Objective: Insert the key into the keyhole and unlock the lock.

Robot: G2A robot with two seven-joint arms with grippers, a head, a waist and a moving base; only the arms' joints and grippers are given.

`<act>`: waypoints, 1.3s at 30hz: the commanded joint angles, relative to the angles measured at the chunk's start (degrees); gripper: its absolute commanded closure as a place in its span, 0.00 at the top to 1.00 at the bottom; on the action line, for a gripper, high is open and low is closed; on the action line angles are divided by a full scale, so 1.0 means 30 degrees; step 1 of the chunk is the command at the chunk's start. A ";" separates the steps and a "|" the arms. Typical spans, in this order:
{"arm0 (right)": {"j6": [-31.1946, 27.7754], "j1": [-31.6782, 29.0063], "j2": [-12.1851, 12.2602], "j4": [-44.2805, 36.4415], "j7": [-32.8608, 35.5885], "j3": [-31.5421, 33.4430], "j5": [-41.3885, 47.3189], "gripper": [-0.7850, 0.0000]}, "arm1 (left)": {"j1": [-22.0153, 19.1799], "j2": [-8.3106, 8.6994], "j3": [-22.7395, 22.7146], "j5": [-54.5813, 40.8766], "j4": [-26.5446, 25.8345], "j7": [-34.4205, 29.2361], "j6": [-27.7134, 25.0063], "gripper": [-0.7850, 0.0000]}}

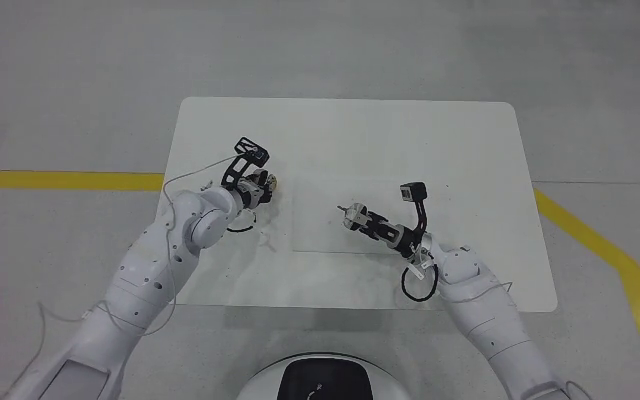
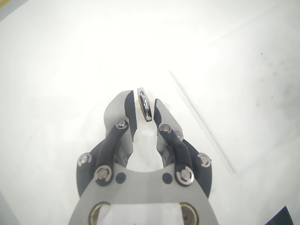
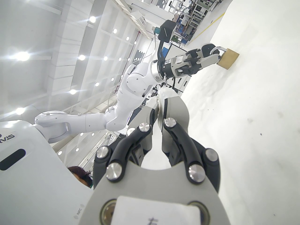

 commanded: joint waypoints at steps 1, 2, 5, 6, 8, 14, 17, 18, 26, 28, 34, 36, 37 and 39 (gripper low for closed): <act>0.0000 0.0000 0.0000 0.0000 0.0000 0.0000 0.0000 0.00 | 0.0006 -0.0025 -0.0050 0.0008 0.0010 -0.0002 0.0006 0.00; 0.0000 0.0000 0.0000 0.0000 0.0000 0.0000 0.0000 0.00 | 0.0010 -0.0042 -0.0074 0.0028 0.0010 -0.0014 -0.0004 0.00; 0.0000 0.0000 0.0000 0.0000 0.0000 0.0000 0.0000 0.00 | 0.0008 -0.0084 -0.0096 0.0112 0.0034 -0.0049 0.0059 0.00; 0.0000 0.0000 0.0000 0.0000 0.0000 0.0000 0.0000 0.00 | 0.0000 -0.0100 -0.0084 0.0213 0.0045 -0.0065 0.0099 0.00; 0.0000 0.0000 0.0000 0.0000 0.0000 0.0000 0.0000 0.00 | 0.0018 -0.0134 -0.0069 0.0339 -0.0001 0.0011 0.0114 0.00; 0.0000 0.0000 0.0000 0.0000 0.0000 0.0000 0.0000 0.00 | 0.0257 -0.0117 -0.0576 0.0031 -0.0193 0.0311 -0.0276 0.00; 0.0000 0.0000 0.0000 0.0000 0.0000 0.0000 0.0000 0.00 | 0.0991 0.0038 -0.1892 -0.2132 -0.0625 0.1011 -0.1014 0.00; 0.0000 0.0000 0.0000 0.0000 0.0000 0.0000 0.0000 0.00 | 0.1325 0.0147 -0.2464 -0.2966 -0.0762 0.1037 -0.1695 0.00; 0.0000 0.0000 0.0000 0.0000 0.0000 0.0000 0.0000 0.00 | 0.3569 0.1097 -0.6697 -1.2231 -0.0844 -0.2718 -0.8654 0.00; 0.0000 0.0000 0.0000 0.0000 0.0000 0.0000 0.0000 0.00 | 0.3907 0.1247 -0.7200 -1.4965 -0.0630 -0.3892 -0.9948 0.00; 0.0000 0.0000 0.0000 0.0000 0.0000 0.0000 0.0000 0.00 | 0.3288 0.1490 -0.7025 -1.9840 0.0460 -0.7641 -1.1471 0.00; 0.0000 0.0000 0.0000 0.0000 0.0000 0.0000 0.0000 0.00 | 0.3060 0.1486 -0.6628 -2.0269 0.0549 -0.8204 -1.1695 0.00; 0.0000 0.0000 0.0000 0.0000 0.0000 0.0000 0.0000 0.00 | 0.2965 0.1476 -0.6428 -2.0425 0.0597 -0.8370 -1.1776 0.00; 0.0138 -0.0057 -0.0005 -0.0117 -0.0178 0.0008 -0.0049 0.00 | 0.2780 0.1443 -0.6016 -2.0530 0.0647 -0.8521 -1.1822 0.00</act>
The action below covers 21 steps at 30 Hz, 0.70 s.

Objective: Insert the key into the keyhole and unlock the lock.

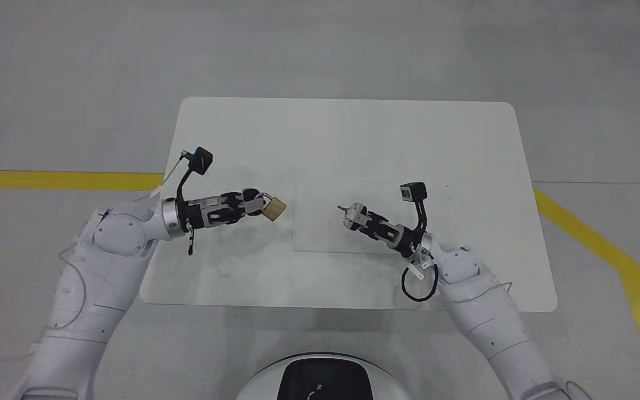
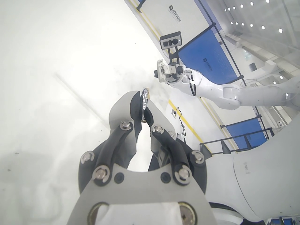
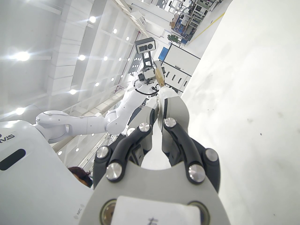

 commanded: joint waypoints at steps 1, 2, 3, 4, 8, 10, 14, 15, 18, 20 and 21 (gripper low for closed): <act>0.0256 -0.0143 -0.0008 -0.0324 -0.0409 0.0024 -0.0169 0.00 | -0.0147 -0.0048 0.0485 -0.0144 0.0011 -0.0121 -0.0017 0.00; 0.0355 -0.0236 -0.0011 -0.0510 -0.0591 0.0034 -0.0237 0.00 | -0.0230 -0.0079 0.0726 -0.0248 0.0045 -0.0144 0.0004 0.00; 0.0474 -0.0288 -0.0022 -0.0641 -0.0785 0.0039 -0.0238 0.00 | -0.0332 -0.0112 0.0956 -0.0271 0.0085 -0.0115 0.0064 0.00; 0.0632 -0.0306 -0.0049 -0.0734 -0.0983 0.0000 -0.0195 0.00 | -0.0441 -0.0144 0.1183 -0.0219 0.0116 -0.0087 0.0113 0.00; 0.1233 -0.0091 -0.0326 -0.0990 -0.0725 -0.0758 0.1982 0.00 | -0.0843 -0.0293 0.2125 0.0321 -0.0024 0.0197 0.0185 0.00; 0.1484 0.0283 -0.0494 -0.0609 -0.0712 -0.1096 0.2765 0.00 | -0.1012 -0.0325 0.2381 0.0258 -0.0022 0.0237 0.0102 0.00; 0.1910 0.0994 -0.0847 0.0411 -0.1117 -0.1719 0.3516 0.00 | -0.1124 -0.0295 0.2649 -0.0400 -0.0116 -0.0138 -0.0102 0.00; 0.2081 0.1176 -0.0935 0.0678 -0.1367 -0.1850 0.3518 0.00 | -0.1121 -0.0272 0.2664 -0.0425 -0.0195 -0.0176 -0.0064 0.00; 0.2534 0.1547 -0.1233 0.1153 -0.1879 -0.2368 0.3830 0.00 | -0.1016 -0.0188 0.2674 -0.0518 -0.0453 -0.0189 -0.0051 0.00; 0.2805 0.1766 -0.1433 0.1355 -0.1586 -0.2769 0.4414 0.00 | -0.0917 -0.0135 0.2670 -0.0542 -0.0630 -0.0168 -0.0072 0.00; 0.2875 0.1899 -0.1525 0.1504 -0.1382 -0.2967 0.4547 0.00 | -0.0868 -0.0110 0.2672 -0.0514 -0.0714 -0.0170 -0.0070 0.00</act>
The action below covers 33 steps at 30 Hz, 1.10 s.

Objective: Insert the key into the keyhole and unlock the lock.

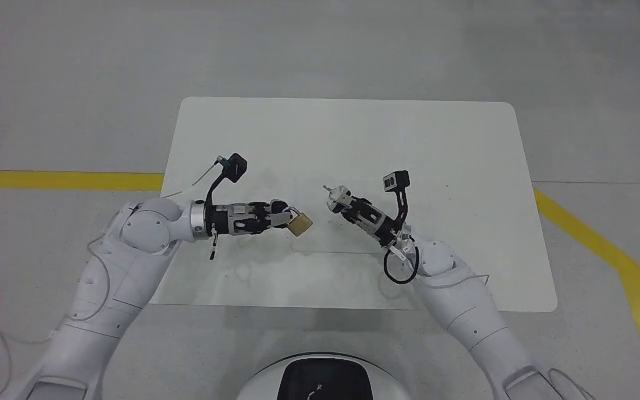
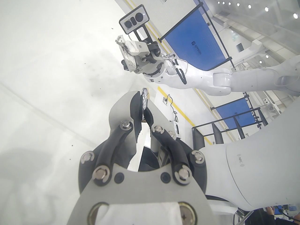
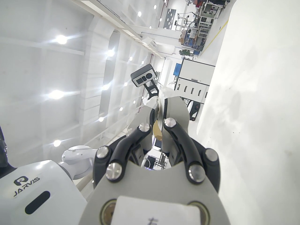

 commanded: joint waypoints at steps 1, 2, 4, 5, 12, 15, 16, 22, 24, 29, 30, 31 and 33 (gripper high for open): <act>0.0084 0.0244 -0.0168 0.0294 0.0341 -0.0383 0.0133 0.00 | 0.0093 0.0045 -0.0006 0.0025 -0.0166 0.0027 -0.0018 0.00; 0.0128 0.0391 -0.0291 0.0435 0.0570 -0.0655 0.0192 0.00 | 0.0148 0.0069 -0.0013 -0.0021 -0.0242 0.0076 -0.0010 0.00; 0.0101 0.0537 -0.0416 0.0642 0.0844 -0.0868 0.0371 0.00 | 0.0183 0.0100 -0.0017 -0.0023 -0.0323 0.0103 0.0028 0.00; 0.0051 0.0611 -0.0478 0.0761 0.0952 -0.0961 0.0392 0.00 | 0.0194 0.0118 -0.0021 -0.0002 -0.0359 0.0125 0.0061 0.00; 0.0170 0.0805 -0.0801 0.1018 0.2741 -0.1365 0.1708 0.00 | 0.0268 0.0183 0.0076 0.0318 -0.0493 0.0648 0.0553 0.00; 0.0091 0.0818 -0.0884 0.1104 0.3104 -0.1375 0.1909 0.00 | 0.0239 0.0184 0.0183 0.0577 -0.0500 0.0944 0.0773 0.00; 0.0073 0.0824 -0.0907 0.1115 0.3182 -0.1377 0.1900 0.00 | 0.0207 0.0189 0.0207 0.0731 -0.0489 0.1011 0.0870 0.00; 0.0065 0.0767 -0.1023 0.1144 0.3257 -0.1267 0.1925 0.00 | 0.0196 0.0204 0.0305 0.1417 -0.0635 0.1701 0.1280 0.00; 0.0245 0.0750 -0.1078 0.1285 0.2898 -0.1165 0.2131 0.00 | 0.0206 0.0215 0.0335 0.1511 -0.0670 0.1814 0.1316 0.00; 0.0817 0.0877 -0.1291 0.1597 0.2534 -0.1055 0.3016 0.00 | 0.0183 0.0237 0.0449 0.1525 -0.0707 0.1926 0.1360 0.00; 0.0836 0.0896 -0.1326 0.1653 0.2590 -0.1030 0.3164 0.00 | 0.0181 0.0239 0.0457 0.1497 -0.0694 0.1988 0.1353 0.00; 0.0824 0.0918 -0.1357 0.1719 0.2661 -0.1011 0.3242 0.00 | 0.0169 0.0243 0.0456 0.1441 -0.0658 0.2040 0.1342 0.00; 0.0798 0.0973 -0.1414 0.1863 0.2778 -0.0981 0.3287 0.00 | 0.0153 0.0251 0.0474 0.1176 -0.0560 0.2050 0.1316 0.00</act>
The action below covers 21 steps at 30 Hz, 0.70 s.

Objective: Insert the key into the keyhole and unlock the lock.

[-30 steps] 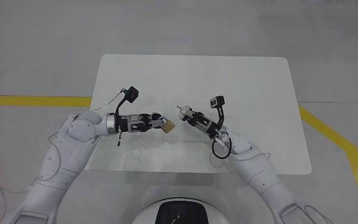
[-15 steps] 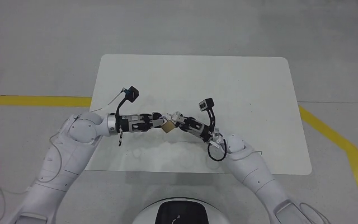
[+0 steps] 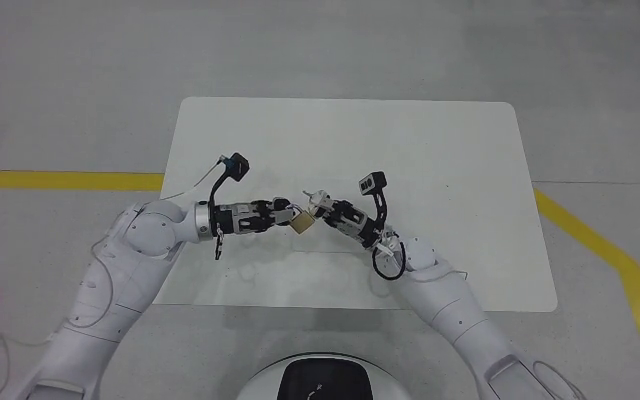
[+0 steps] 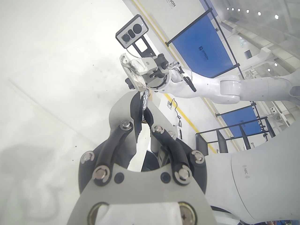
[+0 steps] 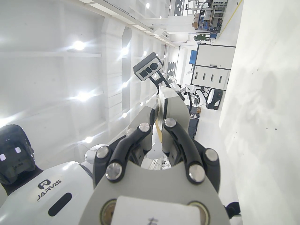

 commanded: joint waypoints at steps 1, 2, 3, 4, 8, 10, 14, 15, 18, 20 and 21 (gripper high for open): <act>-0.0030 0.0048 -0.0054 0.0114 0.0106 0.0009 0.0006 0.00 | -0.0022 0.0009 0.0008 -0.0368 0.0133 -0.0036 -0.0014 0.00; -0.0038 0.0067 -0.0087 0.0152 0.0180 -0.0003 0.0001 0.00 | -0.0048 0.0018 -0.0018 -0.0503 0.0228 -0.0037 0.0039 0.00; -0.0082 0.0083 -0.0119 0.0168 0.0262 -0.0011 0.0005 0.00 | -0.0068 0.0024 -0.0019 -0.0635 0.0294 -0.0061 0.0092 0.00; -0.0134 0.0076 -0.0151 0.0189 0.0343 -0.0013 0.0045 0.00 | -0.0093 0.0029 -0.0027 -0.0778 0.0379 -0.0061 0.0180 0.00; -0.0286 -0.0026 -0.0293 0.0238 0.0393 0.0071 0.0585 0.00 | -0.0207 0.0022 0.0066 -0.1201 0.0647 -0.0094 0.0391 0.00; -0.0297 -0.0067 -0.0363 0.0252 0.0594 0.0127 0.1014 0.00 | -0.0306 0.0008 0.0175 -0.1293 0.0759 -0.0163 0.0489 0.00; -0.0345 -0.0114 -0.0453 0.0273 0.1326 0.0180 0.1322 0.00 | -0.0462 -0.0050 0.0382 -0.1809 0.1080 -0.0072 0.0917 0.00; -0.0391 -0.0139 -0.0470 0.0250 0.1473 0.0191 0.1325 0.00 | -0.0523 -0.0060 0.0412 -0.1955 0.1163 -0.0107 0.0969 0.00; -0.0580 -0.0271 -0.0511 0.0102 0.1849 0.0221 0.1246 0.00 | -0.0686 -0.0081 0.0528 -0.2363 0.1386 -0.0390 0.0951 0.00; -0.0678 -0.0369 -0.0522 -0.0032 0.1989 0.0231 0.0989 0.00 | -0.0767 -0.0093 0.0617 -0.2592 0.1490 -0.0604 0.0893 0.00; -0.0710 -0.0407 -0.0523 -0.0111 0.2019 0.0233 0.0786 0.00 | -0.0803 -0.0098 0.0650 -0.2700 0.1551 -0.0681 0.0888 0.00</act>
